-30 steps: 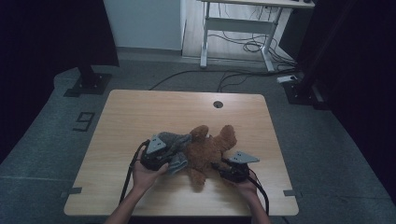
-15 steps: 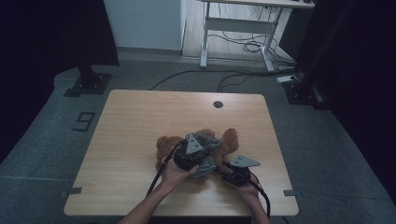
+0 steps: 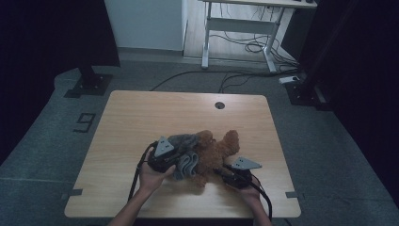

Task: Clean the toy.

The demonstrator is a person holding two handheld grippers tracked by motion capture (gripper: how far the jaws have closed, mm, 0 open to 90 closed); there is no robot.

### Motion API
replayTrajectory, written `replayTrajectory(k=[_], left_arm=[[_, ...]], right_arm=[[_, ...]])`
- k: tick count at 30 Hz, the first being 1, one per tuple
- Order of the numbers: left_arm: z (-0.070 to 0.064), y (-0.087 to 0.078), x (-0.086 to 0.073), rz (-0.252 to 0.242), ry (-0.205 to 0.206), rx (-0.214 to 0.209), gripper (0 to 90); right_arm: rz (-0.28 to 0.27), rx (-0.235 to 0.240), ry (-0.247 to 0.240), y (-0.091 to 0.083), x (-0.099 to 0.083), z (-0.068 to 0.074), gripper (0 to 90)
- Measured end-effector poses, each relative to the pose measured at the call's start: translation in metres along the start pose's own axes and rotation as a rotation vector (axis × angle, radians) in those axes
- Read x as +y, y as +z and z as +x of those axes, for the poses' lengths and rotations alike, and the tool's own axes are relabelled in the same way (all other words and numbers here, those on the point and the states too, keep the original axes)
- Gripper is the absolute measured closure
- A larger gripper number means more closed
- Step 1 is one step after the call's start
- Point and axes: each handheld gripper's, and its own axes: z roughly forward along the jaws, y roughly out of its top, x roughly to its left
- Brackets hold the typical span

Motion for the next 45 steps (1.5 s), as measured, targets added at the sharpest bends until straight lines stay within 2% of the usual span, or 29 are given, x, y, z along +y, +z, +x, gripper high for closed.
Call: replayTrajectory(k=[3, 6, 9, 14, 16, 18, 23, 26, 28, 30, 34, 38, 40, 43, 45], left_arm=[[0.015, -0.009, -0.004, -0.009, -0.036, 0.016, 77.0], [0.028, -0.019, -0.010, -0.013, -0.057, 0.056, 77.3], [0.044, -0.026, -0.021, 0.008, -0.089, 0.090, 77.5], [0.062, -0.027, -0.044, 0.090, -0.118, 0.148, 78.0], [0.068, -0.020, -0.054, 0.147, -0.132, 0.137, 78.4], [0.069, -0.015, -0.062, 0.166, -0.147, 0.116, 78.6], [0.069, -0.018, -0.061, 0.145, -0.161, 0.105, 78.8], [0.071, -0.033, -0.050, 0.067, -0.200, 0.089, 79.0], [0.068, -0.044, -0.038, 0.016, -0.190, 0.079, 79.0], [0.057, -0.052, -0.019, -0.021, -0.149, 0.047, 79.0], [0.031, -0.045, 0.011, -0.032, -0.055, 0.008, 78.9], [0.009, -0.022, 0.031, -0.007, -0.001, -0.019, 78.8], [-0.001, -0.002, 0.035, 0.046, 0.030, -0.026, 78.7], [-0.006, 0.023, 0.027, 0.146, 0.055, -0.025, 78.3], [-0.003, 0.029, 0.017, 0.147, 0.044, -0.026, 78.1]], right_arm=[[0.001, 0.001, 0.002, 0.000, 0.000, 0.000, 66.9], [0.001, 0.000, 0.006, 0.000, 0.000, -0.001, 67.0], [0.000, 0.000, 0.007, 0.000, 0.000, -0.001, 66.9], [0.001, 0.002, 0.014, 0.000, 0.000, -0.001, 67.0], [0.003, 0.000, 0.017, 0.000, 0.000, -0.002, 67.0], [0.004, 0.000, 0.017, 0.000, 0.000, -0.002, 66.9], [0.004, -0.001, 0.021, 0.000, 0.000, -0.002, 66.9], [0.005, -0.001, 0.021, -0.001, 0.000, -0.002, 66.9], [0.005, 0.000, 0.020, 0.000, 0.000, -0.002, 66.9], [0.005, 0.001, 0.021, 0.000, 0.000, -0.003, 66.9], [0.005, 0.000, 0.020, 0.000, 0.000, -0.002, 66.9], [0.005, -0.001, 0.018, 0.000, 0.000, -0.002, 66.8], [0.004, -0.002, 0.020, 0.000, 0.000, -0.002, 66.8], [0.004, -0.001, 0.018, -0.001, 0.000, -0.002, 66.8], [0.005, -0.001, 0.014, -0.001, 0.000, -0.002, 66.8]])
